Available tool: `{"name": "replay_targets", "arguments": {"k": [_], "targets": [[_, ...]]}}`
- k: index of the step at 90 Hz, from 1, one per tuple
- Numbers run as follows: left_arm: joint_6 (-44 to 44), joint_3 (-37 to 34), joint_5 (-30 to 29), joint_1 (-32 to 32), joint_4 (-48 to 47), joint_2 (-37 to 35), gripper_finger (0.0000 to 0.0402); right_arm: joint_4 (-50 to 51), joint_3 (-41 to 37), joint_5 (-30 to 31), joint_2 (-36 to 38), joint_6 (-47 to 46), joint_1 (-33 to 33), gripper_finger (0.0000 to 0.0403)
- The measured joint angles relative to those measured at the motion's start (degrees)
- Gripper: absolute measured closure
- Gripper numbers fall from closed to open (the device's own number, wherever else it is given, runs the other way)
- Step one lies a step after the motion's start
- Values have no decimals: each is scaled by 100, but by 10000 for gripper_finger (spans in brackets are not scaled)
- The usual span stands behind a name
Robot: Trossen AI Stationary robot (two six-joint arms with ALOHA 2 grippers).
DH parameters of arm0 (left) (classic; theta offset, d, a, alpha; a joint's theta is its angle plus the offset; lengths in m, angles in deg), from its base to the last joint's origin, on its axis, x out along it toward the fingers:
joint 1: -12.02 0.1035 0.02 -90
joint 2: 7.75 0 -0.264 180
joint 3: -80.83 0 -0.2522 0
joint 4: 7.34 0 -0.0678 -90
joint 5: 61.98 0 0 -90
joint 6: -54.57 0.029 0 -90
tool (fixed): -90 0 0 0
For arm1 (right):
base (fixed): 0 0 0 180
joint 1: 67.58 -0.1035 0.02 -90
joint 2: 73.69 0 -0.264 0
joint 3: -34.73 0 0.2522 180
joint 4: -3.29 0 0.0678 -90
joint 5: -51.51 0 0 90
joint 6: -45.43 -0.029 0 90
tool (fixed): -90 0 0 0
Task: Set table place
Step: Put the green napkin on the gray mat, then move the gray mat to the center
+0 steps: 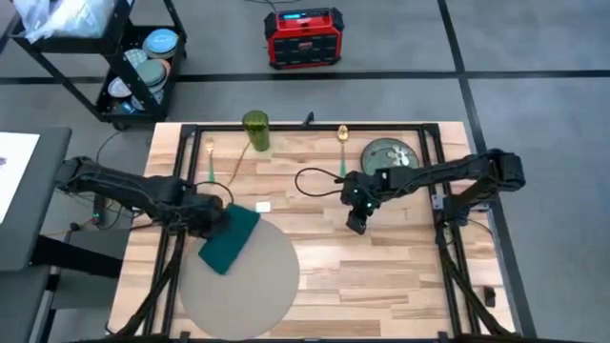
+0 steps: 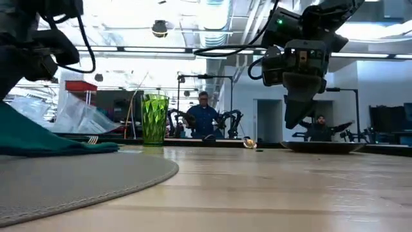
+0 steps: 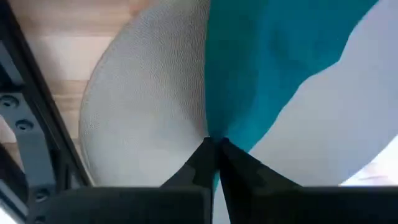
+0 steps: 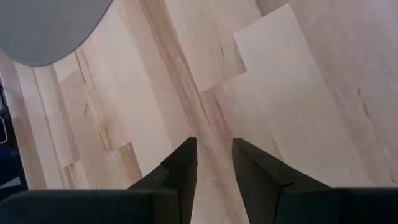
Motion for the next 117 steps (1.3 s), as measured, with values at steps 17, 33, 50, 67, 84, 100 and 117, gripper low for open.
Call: {"name": "replay_targets", "arguments": {"k": [17,33,50,67,84,100,117], "targets": [[-553,111,-666,-174,40,-27,401,-19,-1,-14,2,9,-24,310],[-763,221,-1352,-28,-90,-31,401,-199,1,-143,2,159,-96,310],[-252,223,-1349,-27,408,-39,397,-252,0,-168,2,242,-120,310],[-264,223,-1350,-27,286,-41,364,-251,0,-276,2,305,-120,310],[206,225,-1154,-27,2,-40,322,-196,0,-315,2,319,-121,300],[277,225,-1022,-27,9,-22,288,-163,1,-315,2,307,-122,279],[-338,225,-954,-22,811,-20,285,-176,-1,-315,2,256,-73,268]]}}
